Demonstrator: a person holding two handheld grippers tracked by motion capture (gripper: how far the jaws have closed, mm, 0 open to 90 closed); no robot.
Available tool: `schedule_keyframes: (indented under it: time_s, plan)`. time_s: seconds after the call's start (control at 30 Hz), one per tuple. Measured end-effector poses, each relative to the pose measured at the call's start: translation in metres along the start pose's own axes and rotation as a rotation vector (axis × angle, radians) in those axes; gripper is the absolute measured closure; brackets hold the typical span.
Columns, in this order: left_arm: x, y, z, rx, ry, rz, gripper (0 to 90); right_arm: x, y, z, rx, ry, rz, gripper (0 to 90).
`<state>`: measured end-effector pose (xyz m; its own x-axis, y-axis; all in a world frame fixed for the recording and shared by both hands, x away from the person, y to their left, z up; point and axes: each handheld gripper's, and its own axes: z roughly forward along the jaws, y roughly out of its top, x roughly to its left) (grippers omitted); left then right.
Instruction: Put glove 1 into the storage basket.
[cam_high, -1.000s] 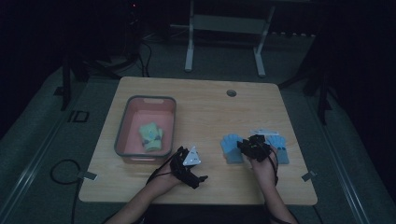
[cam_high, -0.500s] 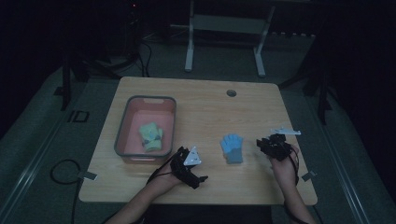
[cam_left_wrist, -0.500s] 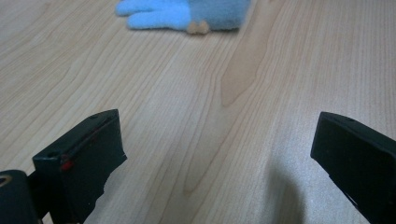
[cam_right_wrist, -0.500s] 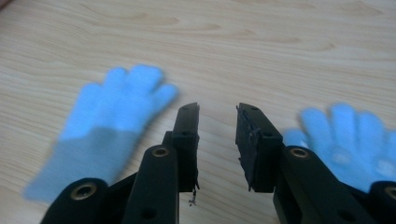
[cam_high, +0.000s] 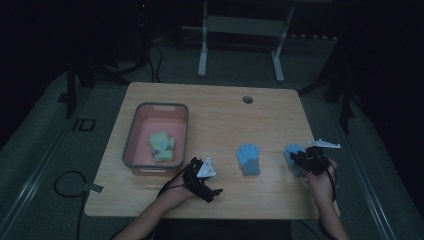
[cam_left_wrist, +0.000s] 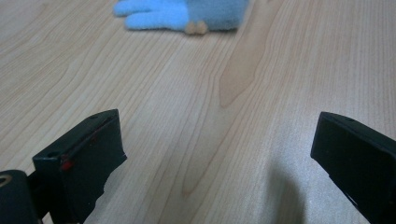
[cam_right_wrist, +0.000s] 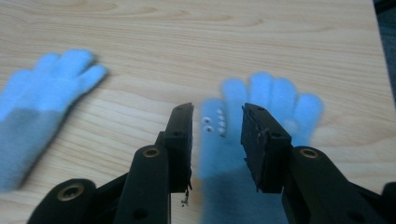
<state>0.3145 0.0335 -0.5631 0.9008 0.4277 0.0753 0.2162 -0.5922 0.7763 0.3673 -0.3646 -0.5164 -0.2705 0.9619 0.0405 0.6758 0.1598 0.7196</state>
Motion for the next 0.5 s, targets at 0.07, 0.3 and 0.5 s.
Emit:
schedule_keyframes:
  time_s: [0.07, 0.3, 0.5]
  plan:
    - [0.000, 0.000, 0.000, -0.001, 0.001, 0.000, 2.7, -0.005, -0.001, 0.000, -0.001, 0.006, 0.000, 63.6]
    - [0.000, 0.000, 0.000, 0.001, 0.000, 0.001, 2.7, -0.015, -0.010, 0.006, 0.018, 0.004, -0.002, 62.9]
    - [0.000, 0.000, 0.000, -0.001, -0.001, -0.001, 2.7, -0.019, -0.014, 0.014, 0.037, -0.009, -0.013, 61.9]
